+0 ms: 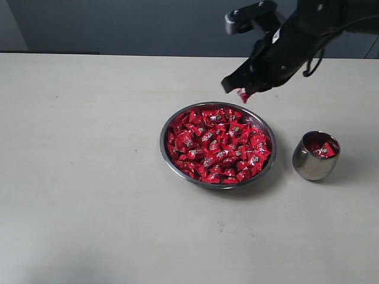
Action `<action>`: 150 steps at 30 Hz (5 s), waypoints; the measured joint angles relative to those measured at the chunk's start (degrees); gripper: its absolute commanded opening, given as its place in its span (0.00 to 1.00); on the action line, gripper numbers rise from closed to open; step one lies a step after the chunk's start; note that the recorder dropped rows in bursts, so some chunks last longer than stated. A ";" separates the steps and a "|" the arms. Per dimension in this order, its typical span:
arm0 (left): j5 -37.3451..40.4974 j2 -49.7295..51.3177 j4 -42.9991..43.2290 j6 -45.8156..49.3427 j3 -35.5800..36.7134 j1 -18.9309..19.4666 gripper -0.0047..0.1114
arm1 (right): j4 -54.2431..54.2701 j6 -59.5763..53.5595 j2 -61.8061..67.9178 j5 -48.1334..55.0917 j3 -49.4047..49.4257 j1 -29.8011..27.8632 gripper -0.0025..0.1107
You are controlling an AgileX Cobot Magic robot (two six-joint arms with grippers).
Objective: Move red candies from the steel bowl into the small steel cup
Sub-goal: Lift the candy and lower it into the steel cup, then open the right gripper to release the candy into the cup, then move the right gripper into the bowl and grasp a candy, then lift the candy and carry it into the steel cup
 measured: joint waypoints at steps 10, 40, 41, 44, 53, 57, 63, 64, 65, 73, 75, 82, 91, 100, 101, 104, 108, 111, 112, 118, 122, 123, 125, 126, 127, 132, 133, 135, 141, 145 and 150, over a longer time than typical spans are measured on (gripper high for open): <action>0.00 0.00 0.00 0.00 0.00 0.00 0.04 | 3.04 3.98 -14.64 -0.13 13.81 -12.93 0.01; 0.00 0.00 0.00 0.00 0.00 0.00 0.04 | 0.54 9.56 -8.70 -3.01 21.53 -13.61 0.01; 0.00 0.00 0.00 0.00 0.00 0.00 0.04 | 0.42 9.94 -8.70 -3.01 21.53 -13.61 0.01; 0.00 0.00 0.00 0.00 0.00 0.00 0.04 | 0.20 9.94 -8.70 -2.30 21.53 -13.61 0.01; 0.00 0.00 0.00 0.00 0.00 0.00 0.04 | 0.06 9.94 -8.70 -0.37 21.53 -13.61 0.32; 0.00 0.00 0.00 0.00 0.00 0.00 0.04 | 0.06 9.94 -8.70 0.14 21.53 -13.61 0.37; 0.00 0.00 0.00 0.00 0.00 0.00 0.04 | 0.06 9.94 -10.17 0.73 20.49 -13.61 0.32; 0.00 0.00 0.00 0.00 0.00 0.00 0.04 | 0.06 9.94 -10.63 0.89 20.11 -13.61 0.32; 0.00 0.00 0.00 0.00 0.00 0.00 0.04 | 0.06 9.94 -11.15 1.20 19.56 -13.61 0.32; 0.00 0.00 0.00 0.00 0.00 0.00 0.04 | 8.14 5.67 -14.45 1.52 16.06 -13.61 0.32; 0.00 0.00 0.00 0.00 0.00 0.00 0.04 | 15.76 -0.85 -14.19 1.52 15.98 -13.61 0.32; 0.00 0.00 0.00 0.00 0.00 0.00 0.04 | 39.73 -23.69 -7.57 -0.66 15.68 -9.12 0.32; 0.00 0.00 0.00 0.00 0.00 0.00 0.04 | 39.48 -25.91 10.86 -2.17 2.21 1.56 0.32; 0.00 0.00 0.00 0.00 0.00 0.00 0.04 | 37.27 -26.00 19.90 0.18 -8.13 2.41 0.32; 0.00 0.00 0.00 0.00 0.00 0.00 0.04 | 37.15 -26.00 20.44 0.17 -8.28 2.64 0.32; 0.00 0.00 0.00 0.00 0.00 0.00 0.04 | 36.60 -26.00 21.34 0.61 -8.52 3.15 0.32; 0.00 0.00 0.00 0.00 0.00 0.00 0.04 | 36.00 -25.90 22.40 2.06 -8.56 3.38 0.32; 0.00 0.00 0.00 0.00 0.00 0.00 0.04 | 35.90 -25.90 22.83 2.84 -8.56 3.38 0.32; 0.00 0.00 0.00 0.00 0.00 0.00 0.04 | 35.90 -25.90 22.78 2.96 -8.56 3.38 0.32; 0.00 0.00 0.00 0.00 0.00 0.00 0.04 | 35.90 -25.90 22.78 3.09 -8.56 3.73 0.32; 0.00 0.00 0.00 0.00 0.00 0.00 0.04 | 35.90 -25.90 22.78 2.78 -8.56 5.05 0.32; 0.00 0.00 0.00 0.00 0.00 0.00 0.04 | 35.79 -25.90 22.78 2.49 -8.56 5.41 0.32; 0.00 0.00 0.00 0.00 0.00 0.00 0.04 | 35.42 -25.90 22.78 1.74 -8.56 6.10 0.32; 0.00 0.00 0.00 0.00 0.00 0.00 0.04 | 35.31 -25.90 22.78 1.58 -8.56 6.18 0.30; 0.00 0.00 0.00 0.00 0.00 0.00 0.04 | 34.94 -25.90 22.78 1.48 -8.56 6.28 0.27; 0.00 0.00 0.00 0.00 0.00 0.00 0.04 | 30.29 -24.06 22.78 1.20 -8.56 6.28 0.05; 0.00 0.00 0.00 0.00 0.00 0.00 0.04 | 29.51 -23.51 22.78 1.20 -8.56 6.28 0.02; 0.00 0.00 0.00 0.00 0.00 0.00 0.04 | 28.74 -22.99 22.78 1.20 -8.56 6.28 0.01; 0.00 0.00 0.00 0.00 0.00 0.00 0.04 | 27.96 -22.59 22.66 1.50 -8.96 6.28 0.01; 0.00 0.00 0.00 0.00 0.00 0.00 0.04 | 27.18 -22.11 21.14 3.34 -10.66 6.28 0.01; 0.00 0.00 0.00 0.00 0.00 0.00 0.04 | 20.04 -14.43 17.78 4.36 -12.94 6.28 0.01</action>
